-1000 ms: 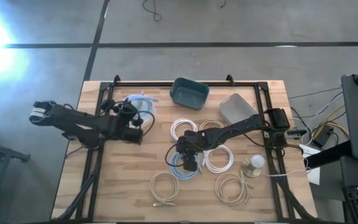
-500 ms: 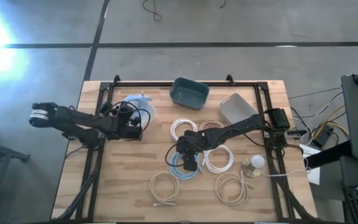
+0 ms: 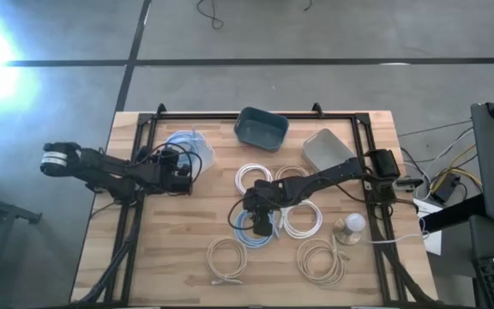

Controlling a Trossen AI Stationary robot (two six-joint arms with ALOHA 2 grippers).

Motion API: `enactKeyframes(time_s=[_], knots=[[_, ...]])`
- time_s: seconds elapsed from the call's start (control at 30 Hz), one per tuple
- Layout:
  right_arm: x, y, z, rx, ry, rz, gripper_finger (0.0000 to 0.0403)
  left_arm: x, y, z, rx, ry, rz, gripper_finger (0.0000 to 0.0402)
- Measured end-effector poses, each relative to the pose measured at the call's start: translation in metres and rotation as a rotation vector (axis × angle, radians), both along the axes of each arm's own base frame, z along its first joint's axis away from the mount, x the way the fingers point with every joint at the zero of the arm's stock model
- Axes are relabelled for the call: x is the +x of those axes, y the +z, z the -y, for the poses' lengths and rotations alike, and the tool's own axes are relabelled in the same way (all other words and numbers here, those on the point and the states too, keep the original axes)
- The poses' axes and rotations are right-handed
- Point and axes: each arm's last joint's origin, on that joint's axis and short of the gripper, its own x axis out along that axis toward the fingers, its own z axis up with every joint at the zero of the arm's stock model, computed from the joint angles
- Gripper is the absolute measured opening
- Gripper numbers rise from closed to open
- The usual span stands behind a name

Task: Pick & Place USB Port
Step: Put the bottom blue usb cable into the white bin

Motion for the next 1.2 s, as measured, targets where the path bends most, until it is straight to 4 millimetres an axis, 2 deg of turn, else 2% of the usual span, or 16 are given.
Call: enactKeyframes(time_s=[0.33,0.7,1.0,1.2], knots=[[0.000,0.000,0.000,0.000,0.000,0.000,0.0187,0.001,0.002,-0.004,-0.006,0.022,0.003,0.0088],[0.000,0.000,0.000,0.000,0.000,0.000,0.0187,0.012,0.015,-0.005,-0.006,0.021,0.057,0.0132],[0.000,0.000,0.000,0.002,-0.003,0.001,0.0187,0.024,0.030,-0.005,-0.026,-0.030,0.005,0.0140],[-0.001,0.000,-0.005,0.002,0.009,0.000,0.0187,0.024,0.028,-0.004,-0.138,-0.073,-0.048,0.0146]])
